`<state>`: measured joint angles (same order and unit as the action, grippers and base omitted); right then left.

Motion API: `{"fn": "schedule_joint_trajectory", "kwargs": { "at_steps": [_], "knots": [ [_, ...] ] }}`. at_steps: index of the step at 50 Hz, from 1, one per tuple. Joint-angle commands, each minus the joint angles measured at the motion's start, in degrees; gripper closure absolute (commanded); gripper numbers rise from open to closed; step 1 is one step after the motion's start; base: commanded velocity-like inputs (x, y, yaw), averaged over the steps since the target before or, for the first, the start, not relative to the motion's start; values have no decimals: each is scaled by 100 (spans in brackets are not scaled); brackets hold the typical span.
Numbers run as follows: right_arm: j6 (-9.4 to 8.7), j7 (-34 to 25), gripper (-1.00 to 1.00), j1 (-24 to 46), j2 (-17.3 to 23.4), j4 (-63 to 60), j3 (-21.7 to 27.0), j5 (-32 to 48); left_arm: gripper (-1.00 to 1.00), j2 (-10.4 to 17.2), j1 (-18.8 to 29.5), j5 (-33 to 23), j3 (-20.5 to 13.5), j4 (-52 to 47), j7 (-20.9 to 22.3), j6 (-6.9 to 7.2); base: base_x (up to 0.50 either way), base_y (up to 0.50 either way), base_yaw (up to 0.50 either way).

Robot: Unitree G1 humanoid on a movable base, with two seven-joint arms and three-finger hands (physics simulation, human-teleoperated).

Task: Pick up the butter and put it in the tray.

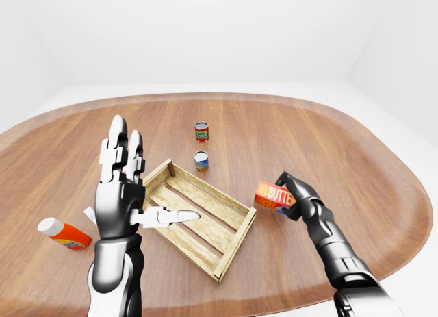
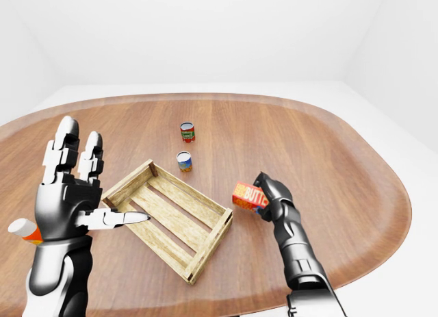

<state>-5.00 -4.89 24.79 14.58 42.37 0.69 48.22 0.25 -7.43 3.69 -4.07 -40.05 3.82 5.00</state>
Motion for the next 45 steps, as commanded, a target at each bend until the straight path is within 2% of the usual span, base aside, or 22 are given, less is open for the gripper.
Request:
{"fn": "schedule_joint_trajectory", "kwargs": {
  "at_steps": [1,4,9,12,19,30,45],
  "knots": [
    [0,-1462,100,-1071,-89,-4357,538,514,-100,-4,-15,4,-4,-55,4,0,0,0,0],
    [0,-1851,100,-1175,-143,-5123,626,711,-100,-5,-20,-11,9,-49,2,0,0,0,0],
    [0,-2174,100,-1171,-234,-5652,623,890,-100,-2,-7,0,-9,-67,1,0,0,0,0],
    [0,-2703,100,-1154,-408,-6344,486,1012,-100,-2,-2,-1,-14,-68,-1,0,0,0,0],
    [0,-3472,100,-1131,-712,-7180,175,1295,-100,3,16,23,-58,-101,4,0,0,0,0],
    [0,-3511,100,-759,-1031,-7457,-157,1661,-100,6,36,15,-70,-113,4,0,0,0,0],
    [0,-3511,100,-420,-1274,-5832,-574,1216,-100,8,55,21,-80,-156,1,0,0,0,0]
  ]
}}
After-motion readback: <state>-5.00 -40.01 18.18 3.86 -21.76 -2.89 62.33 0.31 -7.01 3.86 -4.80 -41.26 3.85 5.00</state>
